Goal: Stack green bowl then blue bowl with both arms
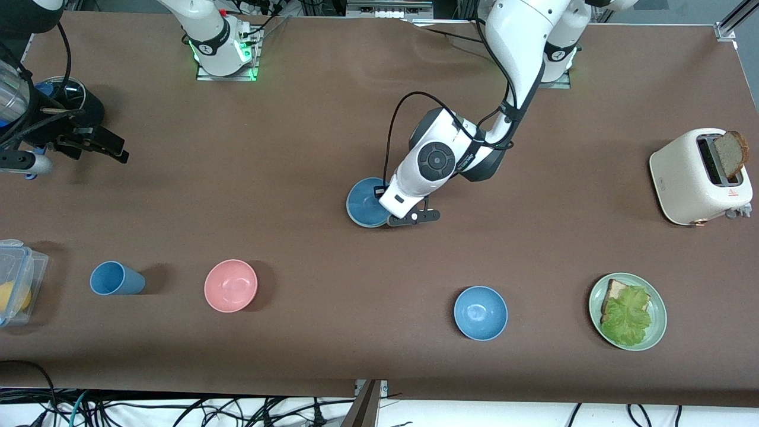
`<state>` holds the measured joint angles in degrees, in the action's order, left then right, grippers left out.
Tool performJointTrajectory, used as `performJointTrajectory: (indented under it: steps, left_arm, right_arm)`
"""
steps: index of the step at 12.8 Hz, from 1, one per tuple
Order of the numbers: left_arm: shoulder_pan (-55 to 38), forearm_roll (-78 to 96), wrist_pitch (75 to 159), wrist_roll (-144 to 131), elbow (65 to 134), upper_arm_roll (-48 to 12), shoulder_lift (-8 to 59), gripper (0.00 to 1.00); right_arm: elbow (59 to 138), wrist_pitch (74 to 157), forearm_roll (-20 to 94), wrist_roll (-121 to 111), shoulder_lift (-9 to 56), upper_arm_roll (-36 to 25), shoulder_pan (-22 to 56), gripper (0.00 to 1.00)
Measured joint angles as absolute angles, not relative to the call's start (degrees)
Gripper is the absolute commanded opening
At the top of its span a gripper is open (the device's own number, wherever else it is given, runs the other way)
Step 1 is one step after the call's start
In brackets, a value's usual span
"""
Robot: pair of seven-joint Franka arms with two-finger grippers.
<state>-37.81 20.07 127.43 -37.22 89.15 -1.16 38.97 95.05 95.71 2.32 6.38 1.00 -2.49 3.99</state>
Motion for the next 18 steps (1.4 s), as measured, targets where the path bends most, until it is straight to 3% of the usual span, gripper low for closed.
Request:
performJointTrajectory:
  steps: [4,8,15,18]
  left_arm:
    - [-36.2,20.0,124.8,-37.0,85.3,0.3,35.8,1.0]
    - [-30.4,13.0,113.8,-29.9,84.8,2.1,26.8,1.0]
    - [-12.2,9.7,96.5,-16.1,84.8,1.7,13.9,1.0]
    - [-2.5,6.5,92.7,-12.9,84.8,-2.9,11.3,1.0]
  right_arm:
    - [95.0,95.7,2.3,6.4,1.0,-2.5,3.9,1.0]
    - [95.0,95.7,0.7,5.8,1.0,-2.5,3.9,1.0]
    - [95.0,95.7,0.1,5.0,1.1,-2.4,3.9,1.0]
    - [95.0,95.7,0.1,4.9,1.1,-2.2,3.9,1.0]
